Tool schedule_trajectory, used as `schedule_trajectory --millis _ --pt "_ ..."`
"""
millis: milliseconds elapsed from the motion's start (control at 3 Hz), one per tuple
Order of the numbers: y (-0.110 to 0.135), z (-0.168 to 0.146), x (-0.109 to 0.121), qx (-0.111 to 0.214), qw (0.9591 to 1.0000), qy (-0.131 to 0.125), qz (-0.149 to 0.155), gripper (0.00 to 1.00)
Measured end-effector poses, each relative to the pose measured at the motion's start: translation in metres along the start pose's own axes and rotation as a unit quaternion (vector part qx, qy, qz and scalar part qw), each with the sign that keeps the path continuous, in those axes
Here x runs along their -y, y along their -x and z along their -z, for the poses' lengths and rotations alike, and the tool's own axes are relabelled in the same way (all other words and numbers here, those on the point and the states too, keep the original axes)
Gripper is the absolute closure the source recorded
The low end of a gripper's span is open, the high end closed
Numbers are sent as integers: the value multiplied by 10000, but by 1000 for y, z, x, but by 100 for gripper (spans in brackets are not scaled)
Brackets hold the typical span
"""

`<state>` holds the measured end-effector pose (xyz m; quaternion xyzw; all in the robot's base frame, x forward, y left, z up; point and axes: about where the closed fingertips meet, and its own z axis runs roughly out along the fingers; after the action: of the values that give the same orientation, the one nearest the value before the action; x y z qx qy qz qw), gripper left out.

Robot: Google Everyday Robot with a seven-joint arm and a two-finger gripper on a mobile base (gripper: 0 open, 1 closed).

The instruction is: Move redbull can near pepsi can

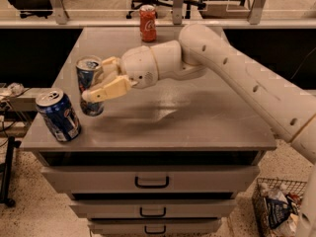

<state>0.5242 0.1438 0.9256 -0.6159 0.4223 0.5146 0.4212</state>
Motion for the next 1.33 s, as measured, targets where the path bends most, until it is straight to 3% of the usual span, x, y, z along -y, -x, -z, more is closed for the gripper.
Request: schedule_trajectory --millis 333,1333 --pt "-6 -23 -2 -104 9996 261 39 99" --pt "-17 -33 0 -341 9988 295 185 31"
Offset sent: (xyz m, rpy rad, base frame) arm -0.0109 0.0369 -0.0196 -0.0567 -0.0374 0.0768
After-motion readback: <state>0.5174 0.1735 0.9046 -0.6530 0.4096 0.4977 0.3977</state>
